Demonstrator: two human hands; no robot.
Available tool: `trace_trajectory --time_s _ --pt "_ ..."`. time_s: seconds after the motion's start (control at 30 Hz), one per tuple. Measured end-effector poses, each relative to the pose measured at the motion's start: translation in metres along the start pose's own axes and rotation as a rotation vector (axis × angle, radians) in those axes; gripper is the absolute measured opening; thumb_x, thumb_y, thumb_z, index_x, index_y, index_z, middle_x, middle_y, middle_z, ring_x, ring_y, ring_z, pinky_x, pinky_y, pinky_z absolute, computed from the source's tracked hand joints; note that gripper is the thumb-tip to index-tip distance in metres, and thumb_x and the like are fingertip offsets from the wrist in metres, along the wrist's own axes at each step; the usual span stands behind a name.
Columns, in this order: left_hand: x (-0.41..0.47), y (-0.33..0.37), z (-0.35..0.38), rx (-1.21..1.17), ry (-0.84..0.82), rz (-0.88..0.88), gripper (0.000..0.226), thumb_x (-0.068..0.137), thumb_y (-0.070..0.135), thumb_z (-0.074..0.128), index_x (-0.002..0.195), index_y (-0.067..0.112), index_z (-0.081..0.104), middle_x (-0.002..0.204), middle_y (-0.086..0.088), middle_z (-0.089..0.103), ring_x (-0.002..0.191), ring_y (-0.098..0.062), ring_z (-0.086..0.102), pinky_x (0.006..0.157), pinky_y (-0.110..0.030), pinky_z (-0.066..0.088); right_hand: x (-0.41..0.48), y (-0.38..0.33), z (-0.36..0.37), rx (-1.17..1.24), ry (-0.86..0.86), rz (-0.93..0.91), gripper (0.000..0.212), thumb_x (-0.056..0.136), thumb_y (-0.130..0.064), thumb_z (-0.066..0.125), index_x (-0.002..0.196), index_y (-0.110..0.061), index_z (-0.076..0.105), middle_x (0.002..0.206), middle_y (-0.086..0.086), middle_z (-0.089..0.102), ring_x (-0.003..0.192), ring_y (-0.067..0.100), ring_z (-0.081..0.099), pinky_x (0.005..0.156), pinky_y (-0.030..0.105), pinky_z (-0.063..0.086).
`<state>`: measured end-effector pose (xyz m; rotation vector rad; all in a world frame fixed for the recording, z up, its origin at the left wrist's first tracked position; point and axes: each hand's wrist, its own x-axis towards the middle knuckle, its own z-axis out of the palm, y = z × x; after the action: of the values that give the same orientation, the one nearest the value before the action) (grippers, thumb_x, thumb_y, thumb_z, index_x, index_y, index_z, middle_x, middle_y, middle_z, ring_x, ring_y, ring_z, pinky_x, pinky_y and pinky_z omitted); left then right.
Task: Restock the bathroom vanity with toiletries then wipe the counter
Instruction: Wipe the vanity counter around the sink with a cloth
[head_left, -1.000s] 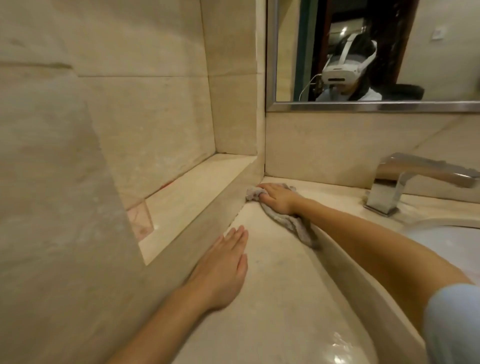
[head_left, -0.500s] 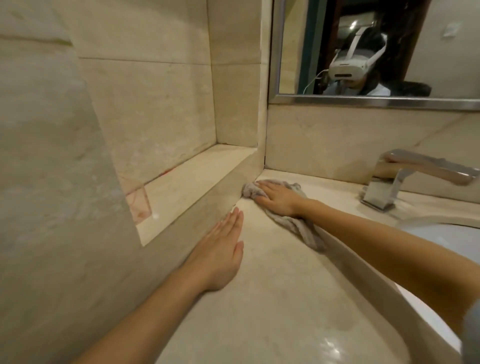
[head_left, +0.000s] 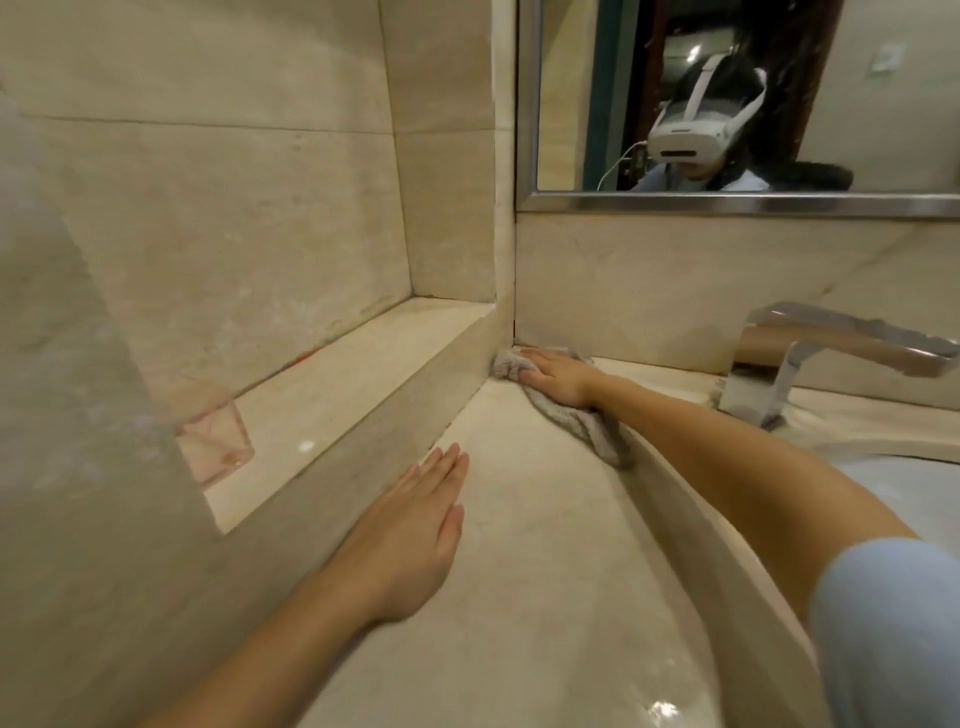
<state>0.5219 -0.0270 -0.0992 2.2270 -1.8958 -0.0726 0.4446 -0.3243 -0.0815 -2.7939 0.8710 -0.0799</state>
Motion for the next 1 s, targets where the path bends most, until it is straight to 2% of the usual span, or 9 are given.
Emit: trace_trajectory --time_s 0.13,0.23,0.37,0.5,0.67,0.8,0.9,1.0 --pt "0.001 -0.001 0.0 0.012 -0.008 0.001 0.054 0.102 0.032 0.017 0.151 0.022 -0.004 0.159 0.009 -0.01 0.145 -0.001 -0.01 0.115 -0.017 -0.008 0.015 0.013 -0.004 -0.014 0.019 0.023 0.057 0.101 -0.044 0.025 0.151 -0.017 0.019 0.157 0.008 0.021 0.143 0.025 0.023 0.118 0.036 0.014" --pt "0.0 0.002 0.001 0.016 0.007 -0.009 0.055 0.102 0.032 0.017 0.151 0.02 -0.004 0.159 0.008 -0.009 0.145 -0.002 -0.008 0.114 -0.017 -0.008 0.003 0.002 0.001 -0.057 0.037 0.053 0.058 0.101 -0.046 0.023 0.151 -0.017 0.015 0.158 0.005 0.017 0.145 0.022 0.018 0.117 0.032 0.009" --pt "0.0 0.002 0.001 -0.021 0.014 -0.014 0.058 0.102 0.029 0.021 0.151 0.015 -0.007 0.159 0.002 -0.011 0.146 -0.005 -0.006 0.116 -0.018 -0.005 -0.049 -0.029 0.01 -0.049 0.016 -0.001 0.06 0.1 -0.048 0.023 0.152 -0.018 0.014 0.159 0.0 0.013 0.146 0.015 0.012 0.118 0.029 0.005" --pt "0.0 -0.001 0.002 -0.165 0.068 -0.031 0.059 0.1 0.017 0.025 0.151 0.01 -0.004 0.16 -0.003 -0.007 0.147 -0.01 -0.003 0.118 -0.021 -0.001 -0.125 -0.073 0.022 -0.05 0.0 -0.121 0.059 0.1 -0.047 0.024 0.152 -0.02 0.012 0.159 -0.002 0.011 0.146 0.013 0.01 0.118 0.027 0.003" --pt "-0.004 -0.002 0.003 -0.3 0.145 -0.096 0.059 0.097 0.01 0.03 0.152 0.012 0.008 0.158 -0.009 0.015 0.145 -0.02 0.02 0.118 -0.029 0.017 -0.217 -0.108 0.035 -0.072 0.0 -0.215 0.058 0.101 -0.044 0.025 0.152 -0.02 0.012 0.159 -0.002 0.011 0.146 0.01 0.007 0.115 0.019 -0.001" --pt "-0.004 -0.001 0.0 -0.244 0.126 -0.066 0.046 0.098 0.009 0.033 0.144 0.012 0.037 0.153 -0.007 0.031 0.142 -0.019 0.028 0.117 -0.027 0.019 -0.285 -0.138 0.042 -0.061 0.008 -0.266 0.057 0.101 -0.042 0.026 0.152 -0.021 0.009 0.16 -0.003 0.006 0.146 0.006 0.001 0.112 0.013 -0.008" --pt "-0.006 0.0 -0.001 -0.216 0.124 -0.051 0.044 0.099 0.01 0.033 0.142 0.009 0.041 0.153 -0.007 0.032 0.142 -0.02 0.027 0.118 -0.029 0.018 -0.342 -0.147 0.045 -0.036 -0.011 -0.331 0.056 0.101 -0.043 0.025 0.152 -0.026 0.008 0.159 -0.01 0.001 0.144 -0.001 -0.005 0.115 0.016 -0.008" --pt "-0.01 0.001 0.001 -0.195 0.138 -0.031 0.044 0.099 0.011 0.032 0.142 0.009 0.04 0.153 -0.008 0.031 0.142 -0.021 0.028 0.117 -0.03 0.02 -0.371 -0.136 0.04 -0.03 -0.034 -0.281 0.057 0.098 -0.048 0.018 0.151 -0.03 0.007 0.159 -0.015 0.0 0.144 -0.004 -0.005 0.117 0.018 -0.006"
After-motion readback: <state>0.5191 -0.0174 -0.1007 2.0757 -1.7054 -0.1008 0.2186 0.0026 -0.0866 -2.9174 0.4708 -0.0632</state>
